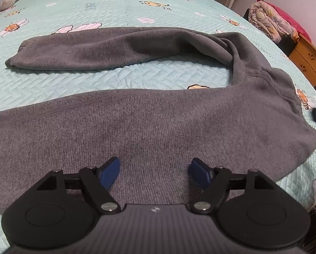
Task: Fold clothes
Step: 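Move both open tools over the garment body toward the hood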
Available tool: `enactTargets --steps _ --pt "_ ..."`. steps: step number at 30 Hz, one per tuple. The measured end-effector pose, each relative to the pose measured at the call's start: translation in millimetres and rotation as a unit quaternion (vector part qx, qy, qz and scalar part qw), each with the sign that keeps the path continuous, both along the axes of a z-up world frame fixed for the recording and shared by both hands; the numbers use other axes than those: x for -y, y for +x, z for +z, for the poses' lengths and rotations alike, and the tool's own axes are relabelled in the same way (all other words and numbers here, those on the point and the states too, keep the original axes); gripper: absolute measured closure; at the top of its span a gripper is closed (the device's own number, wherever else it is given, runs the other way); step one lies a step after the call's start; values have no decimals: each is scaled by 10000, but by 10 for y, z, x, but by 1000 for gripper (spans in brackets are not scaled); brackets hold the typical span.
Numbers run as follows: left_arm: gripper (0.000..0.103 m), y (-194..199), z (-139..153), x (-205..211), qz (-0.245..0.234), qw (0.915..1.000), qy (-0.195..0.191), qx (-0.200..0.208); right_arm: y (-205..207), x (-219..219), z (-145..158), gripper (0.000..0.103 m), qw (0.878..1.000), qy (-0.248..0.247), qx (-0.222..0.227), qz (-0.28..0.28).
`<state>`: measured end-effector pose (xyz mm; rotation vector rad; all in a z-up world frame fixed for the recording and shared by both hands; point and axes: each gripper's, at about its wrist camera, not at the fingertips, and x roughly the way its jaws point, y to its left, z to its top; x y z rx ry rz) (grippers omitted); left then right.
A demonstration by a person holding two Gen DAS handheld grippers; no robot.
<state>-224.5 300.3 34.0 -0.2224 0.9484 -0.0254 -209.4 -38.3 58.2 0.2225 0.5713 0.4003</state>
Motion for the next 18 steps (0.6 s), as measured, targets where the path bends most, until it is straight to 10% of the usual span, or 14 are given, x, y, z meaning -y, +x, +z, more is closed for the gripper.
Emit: enactTargets --steps 6,8,10,18 --pt "26 7 30 -128 176 9990 -409 -23 448 -733 -300 70 9881 499 -573 1335" --pt "29 0 53 -173 273 9981 -549 -11 697 -667 -477 73 9876 595 -1035 1016" --pt "31 -18 98 -209 340 9975 -621 32 805 -479 -601 103 9873 604 -1317 656" --pt "33 13 318 -311 446 9957 -368 720 437 24 -614 103 9932 183 -1131 216"
